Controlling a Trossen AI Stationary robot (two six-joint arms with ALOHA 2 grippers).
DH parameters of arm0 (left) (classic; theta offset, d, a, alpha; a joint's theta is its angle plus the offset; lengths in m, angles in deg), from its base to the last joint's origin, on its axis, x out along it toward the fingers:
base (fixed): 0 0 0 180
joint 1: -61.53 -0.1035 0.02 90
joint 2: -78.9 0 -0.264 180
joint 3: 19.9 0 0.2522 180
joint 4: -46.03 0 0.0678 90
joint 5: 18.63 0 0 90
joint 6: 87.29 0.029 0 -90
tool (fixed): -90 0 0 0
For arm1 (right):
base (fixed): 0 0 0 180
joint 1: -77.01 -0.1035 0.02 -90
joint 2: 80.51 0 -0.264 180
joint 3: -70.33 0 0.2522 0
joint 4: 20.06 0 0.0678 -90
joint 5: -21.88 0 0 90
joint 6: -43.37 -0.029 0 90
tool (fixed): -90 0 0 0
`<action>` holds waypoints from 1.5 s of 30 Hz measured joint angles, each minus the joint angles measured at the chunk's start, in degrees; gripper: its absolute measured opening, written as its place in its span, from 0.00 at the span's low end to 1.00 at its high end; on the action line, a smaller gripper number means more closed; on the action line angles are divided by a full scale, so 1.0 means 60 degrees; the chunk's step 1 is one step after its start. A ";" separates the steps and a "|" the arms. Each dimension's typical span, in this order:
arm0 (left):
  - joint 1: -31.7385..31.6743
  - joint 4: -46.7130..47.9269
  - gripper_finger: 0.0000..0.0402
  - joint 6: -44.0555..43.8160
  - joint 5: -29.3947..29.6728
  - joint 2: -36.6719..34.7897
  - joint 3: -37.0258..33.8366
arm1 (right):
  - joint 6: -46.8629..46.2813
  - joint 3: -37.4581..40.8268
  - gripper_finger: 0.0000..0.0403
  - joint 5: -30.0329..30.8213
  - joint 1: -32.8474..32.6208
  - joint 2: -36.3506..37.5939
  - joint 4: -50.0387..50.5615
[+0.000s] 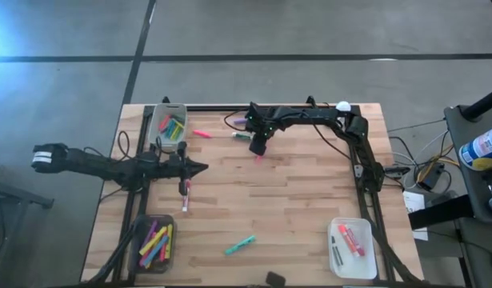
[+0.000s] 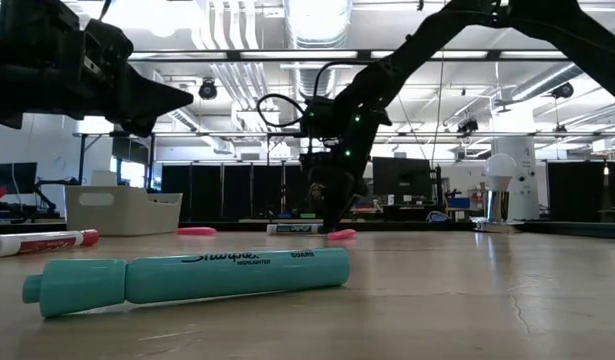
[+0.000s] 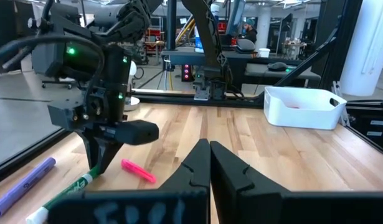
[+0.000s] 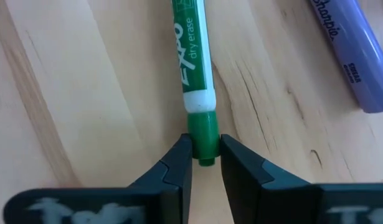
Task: Pick & Place Markers
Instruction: Put the green marker pen into the white bin
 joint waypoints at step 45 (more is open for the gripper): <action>0.0000 0.0176 0.01 -0.0025 0.0047 0.0000 -0.0004 | -2.0420 0.0166 0.17 -0.2021 -1.3076 0.5727 0.8395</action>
